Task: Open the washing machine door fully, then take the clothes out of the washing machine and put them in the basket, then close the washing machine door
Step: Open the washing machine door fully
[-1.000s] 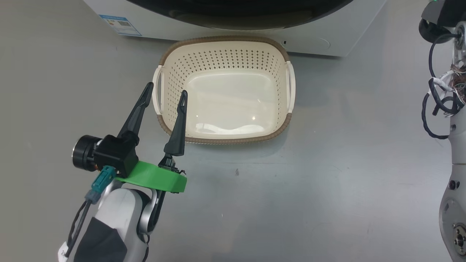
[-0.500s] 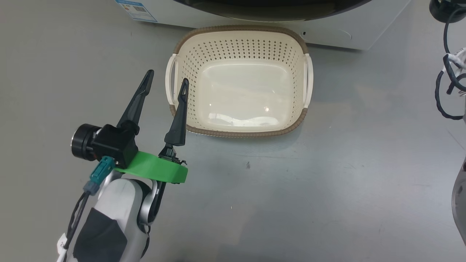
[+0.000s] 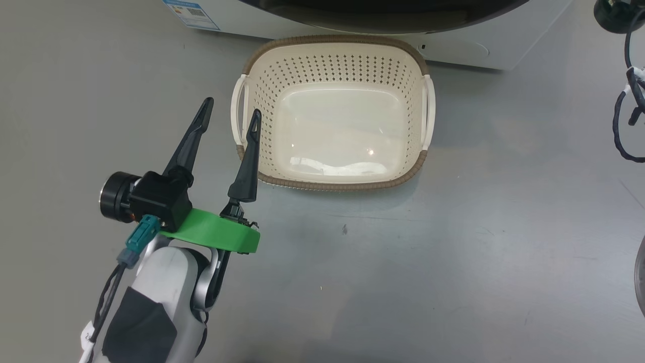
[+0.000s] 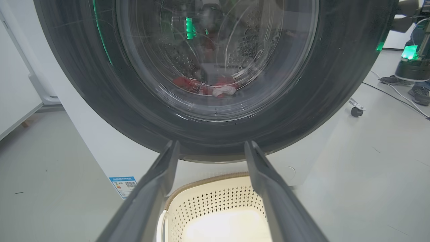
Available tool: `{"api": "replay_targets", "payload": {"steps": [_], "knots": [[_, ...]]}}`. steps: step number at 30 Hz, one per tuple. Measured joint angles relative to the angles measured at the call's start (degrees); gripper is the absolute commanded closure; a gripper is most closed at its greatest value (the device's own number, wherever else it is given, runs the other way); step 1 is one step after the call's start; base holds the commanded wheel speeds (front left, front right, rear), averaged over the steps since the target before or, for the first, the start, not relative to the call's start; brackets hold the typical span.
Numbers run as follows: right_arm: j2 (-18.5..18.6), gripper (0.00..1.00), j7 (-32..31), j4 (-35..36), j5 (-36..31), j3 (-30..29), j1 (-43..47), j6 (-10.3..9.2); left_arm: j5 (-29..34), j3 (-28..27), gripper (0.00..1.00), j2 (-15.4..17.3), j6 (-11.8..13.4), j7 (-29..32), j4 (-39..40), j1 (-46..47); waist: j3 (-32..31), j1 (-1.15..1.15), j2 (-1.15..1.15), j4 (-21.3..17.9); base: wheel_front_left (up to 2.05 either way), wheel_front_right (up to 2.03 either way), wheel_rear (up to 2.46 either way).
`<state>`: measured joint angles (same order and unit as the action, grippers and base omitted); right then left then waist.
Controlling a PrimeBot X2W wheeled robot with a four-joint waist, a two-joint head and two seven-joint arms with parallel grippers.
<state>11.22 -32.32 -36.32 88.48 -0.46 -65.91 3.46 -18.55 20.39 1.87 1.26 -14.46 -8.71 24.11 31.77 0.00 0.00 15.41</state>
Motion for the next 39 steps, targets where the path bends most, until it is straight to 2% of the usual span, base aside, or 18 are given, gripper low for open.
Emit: {"api": "replay_targets", "payload": {"steps": [19, 39], "knots": [[-2.7, 1.00, -8.0, -3.1, 3.8, 1.6, 2.8, 2.47, 0.0, -0.2, 0.00, 0.0, 0.0, 0.0, -2.1, 0.0, -3.0, 0.00, 0.00, -1.9, 0.00, 0.00, 0.00], [-5.7, 1.00, -16.3, -1.8, 7.1, 5.1, 11.0, 3.22, -0.1, -0.1, 0.00, 0.0, 0.0, 0.0, -4.7, -1.5, -7.8, 0.00, 0.00, -3.3, 0.00, 0.00, 0.00]]}}
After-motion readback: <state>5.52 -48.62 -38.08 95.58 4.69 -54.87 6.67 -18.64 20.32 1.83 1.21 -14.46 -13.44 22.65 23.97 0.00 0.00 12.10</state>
